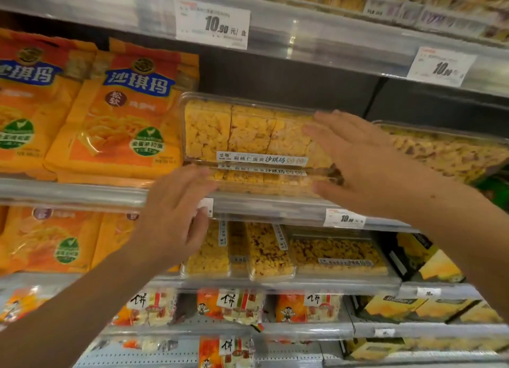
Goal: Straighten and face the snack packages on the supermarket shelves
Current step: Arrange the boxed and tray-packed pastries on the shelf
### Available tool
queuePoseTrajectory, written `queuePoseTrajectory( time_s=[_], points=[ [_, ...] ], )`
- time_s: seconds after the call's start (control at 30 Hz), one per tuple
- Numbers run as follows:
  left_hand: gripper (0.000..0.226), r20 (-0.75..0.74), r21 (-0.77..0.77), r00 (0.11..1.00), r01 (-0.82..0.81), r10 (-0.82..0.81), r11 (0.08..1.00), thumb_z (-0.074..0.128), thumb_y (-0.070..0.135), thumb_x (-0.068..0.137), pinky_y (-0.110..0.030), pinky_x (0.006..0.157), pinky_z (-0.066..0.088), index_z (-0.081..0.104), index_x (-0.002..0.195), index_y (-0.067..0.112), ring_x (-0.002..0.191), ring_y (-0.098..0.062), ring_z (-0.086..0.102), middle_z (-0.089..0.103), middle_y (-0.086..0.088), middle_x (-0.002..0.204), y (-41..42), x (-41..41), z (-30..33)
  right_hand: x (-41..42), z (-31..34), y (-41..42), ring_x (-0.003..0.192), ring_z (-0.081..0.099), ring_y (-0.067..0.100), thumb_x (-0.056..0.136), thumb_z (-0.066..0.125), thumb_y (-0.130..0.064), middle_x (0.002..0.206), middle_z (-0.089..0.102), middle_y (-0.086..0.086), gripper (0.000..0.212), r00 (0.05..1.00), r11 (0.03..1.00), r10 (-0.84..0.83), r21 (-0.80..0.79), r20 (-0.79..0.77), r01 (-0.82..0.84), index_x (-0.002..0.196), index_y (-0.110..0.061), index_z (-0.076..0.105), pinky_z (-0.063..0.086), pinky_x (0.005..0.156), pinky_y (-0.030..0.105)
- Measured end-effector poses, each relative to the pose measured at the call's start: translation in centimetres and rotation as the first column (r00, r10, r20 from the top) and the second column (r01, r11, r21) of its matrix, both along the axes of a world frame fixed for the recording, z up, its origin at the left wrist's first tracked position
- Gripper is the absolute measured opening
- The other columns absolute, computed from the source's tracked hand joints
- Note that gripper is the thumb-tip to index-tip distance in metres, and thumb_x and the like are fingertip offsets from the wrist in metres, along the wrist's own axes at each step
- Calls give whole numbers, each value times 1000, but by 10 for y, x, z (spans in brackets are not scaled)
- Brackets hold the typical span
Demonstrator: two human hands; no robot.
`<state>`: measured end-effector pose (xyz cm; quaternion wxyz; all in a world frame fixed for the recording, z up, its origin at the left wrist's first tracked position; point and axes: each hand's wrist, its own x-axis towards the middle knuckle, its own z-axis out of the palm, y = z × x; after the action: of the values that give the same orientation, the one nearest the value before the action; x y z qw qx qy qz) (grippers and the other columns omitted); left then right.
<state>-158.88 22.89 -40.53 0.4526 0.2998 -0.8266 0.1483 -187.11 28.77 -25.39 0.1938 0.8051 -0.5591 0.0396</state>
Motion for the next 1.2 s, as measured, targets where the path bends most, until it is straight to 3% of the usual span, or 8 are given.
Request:
queuePoseTrajectory(
  time_s=[0.17, 0.43, 0.6, 0.67, 0.73, 0.83, 1.0, 1.2],
  points=[
    [52, 250, 106, 965, -111, 82, 988, 44, 17, 90, -61, 109, 32, 41, 142, 11, 142, -41, 30, 36, -24, 151, 8, -23, -26, 3, -85, 24, 148, -3, 18, 96, 50, -22, 162, 7, -1, 67, 998, 988, 61, 142, 25, -64, 153, -24, 16, 3, 121, 37],
    [62, 213, 191, 960, -223, 182, 956, 42, 13, 87, -62, 114, 21, 32, 148, 4, 147, -41, 14, 20, -24, 158, 9, -35, -50, -15, -157, 18, 148, -10, 21, 87, 57, -8, 162, -1, 5, 73, 990, 986, -27, 167, 137, 4, 152, -15, 23, 5, 121, 44],
    [47, 123, 309, 983, 89, -133, 947, 47, 15, 88, -49, 105, 42, 45, 134, 10, 128, -25, 48, 47, -11, 140, 52, -71, -101, -20, -184, 19, 149, -3, 29, 84, 58, -1, 162, 5, 11, 63, 973, 994, 5, 104, 231, -30, 144, -10, 41, 17, 118, 54],
    [39, -16, 697, 993, 96, -118, 711, 51, 29, 92, -29, 88, 53, 49, 131, 26, 103, 2, 54, 57, 6, 127, 77, -95, -121, -26, -198, 24, 149, 0, 28, 85, 58, -3, 161, 9, 10, 59, 959, 993, 24, 106, 282, -56, 141, -12, 45, 16, 118, 53],
    [44, -209, 967, 964, 179, 167, 180, 59, 41, 91, -29, 78, 56, 42, 132, 35, 90, 1, 59, 57, 10, 118, 87, -121, -136, -38, -214, 31, 149, -1, 24, 86, 57, -7, 162, 10, 7, 60, 955, 985, 15, 161, 296, -65, 143, -16, 42, 8, 118, 46],
    [72, -272, 760, 745, 554, 609, -338, 71, 51, 82, -45, 71, 61, 30, 139, 37, 93, -26, 66, 57, -1, 115, 77, -152, -149, -62, -240, 40, 143, -20, 8, 93, 50, -15, 163, 1, -1, 64, 952, 951, -57, 306, 300, -40, 151, -26, 25, -9, 115, 33],
    [97, -370, 522, 303, 850, 878, -73, 75, 53, 62, -51, 81, 56, 32, 146, 30, 107, -35, 60, 47, -15, 138, 45, -183, -144, -104, -273, 40, 148, -9, 13, 95, 51, -15, 162, -4, -8, 70, 898, 880, -212, 475, 386, 4, 152, -33, 14, 7, 120, 37],
    [76, -373, 637, 133, 756, 918, 150, 78, 26, 80, -51, 86, 56, 35, 142, 22, 105, -32, 63, 57, -12, 127, 26, -215, -142, -148, -302, 44, 146, 14, 14, 95, 51, -13, 157, 8, -17, 65, 820, 836, -279, 546, 500, -48, 145, -40, 20, 30, 115, 35]
  ],
)
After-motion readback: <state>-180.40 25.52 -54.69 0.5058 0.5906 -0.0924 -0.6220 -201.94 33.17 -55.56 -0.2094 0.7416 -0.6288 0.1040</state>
